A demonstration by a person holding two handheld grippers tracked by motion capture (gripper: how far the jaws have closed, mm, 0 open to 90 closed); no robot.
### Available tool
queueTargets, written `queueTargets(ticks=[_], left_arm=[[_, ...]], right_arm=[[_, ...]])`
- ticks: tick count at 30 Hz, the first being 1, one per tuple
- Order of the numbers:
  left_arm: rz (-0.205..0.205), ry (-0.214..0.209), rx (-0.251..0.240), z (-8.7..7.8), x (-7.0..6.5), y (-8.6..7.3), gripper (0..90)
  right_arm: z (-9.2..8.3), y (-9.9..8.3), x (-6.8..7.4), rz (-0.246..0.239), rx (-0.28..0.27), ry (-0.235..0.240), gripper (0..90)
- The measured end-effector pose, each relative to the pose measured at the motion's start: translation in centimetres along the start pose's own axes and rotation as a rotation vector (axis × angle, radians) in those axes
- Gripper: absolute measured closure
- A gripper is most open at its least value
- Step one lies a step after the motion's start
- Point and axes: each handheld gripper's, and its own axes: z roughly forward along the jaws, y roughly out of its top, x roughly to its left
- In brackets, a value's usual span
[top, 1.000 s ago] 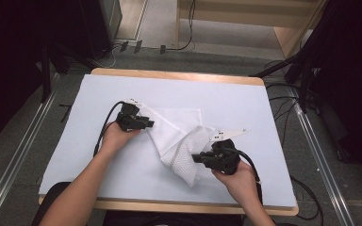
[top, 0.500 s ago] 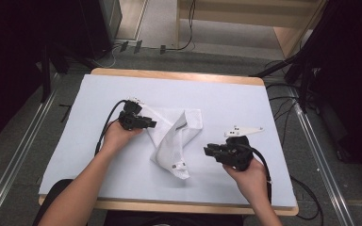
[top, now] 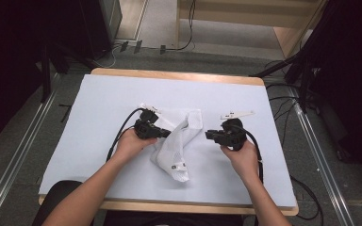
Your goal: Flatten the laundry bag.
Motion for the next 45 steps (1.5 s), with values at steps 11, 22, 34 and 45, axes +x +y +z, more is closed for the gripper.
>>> queueTargets(ticks=[11, 22, 34, 45], left_arm=[[0.066, -0.058, 0.026, 0.2, -3.0, -0.1, 82.4], [0.107, -0.104, 0.023, 0.7, -5.2, -0.2, 79.2], [0.124, -0.091, 0.046, 1.4, -6.2, -1.2, 77.2], [0.111, -0.079, 0.048, 1.3, -6.1, -2.0, 75.6]], right_arm=[[-0.5, -0.3, -2.0, 0.051, -0.028, -0.027, 82.0], [1.6, 1.6, -3.4, 0.024, -0.026, -0.037, 74.0], [5.8, 2.9, -4.2, -0.010, -0.003, -0.048, 64.5], [8.9, 3.2, -3.6, -0.039, 0.042, -0.080, 58.6]])
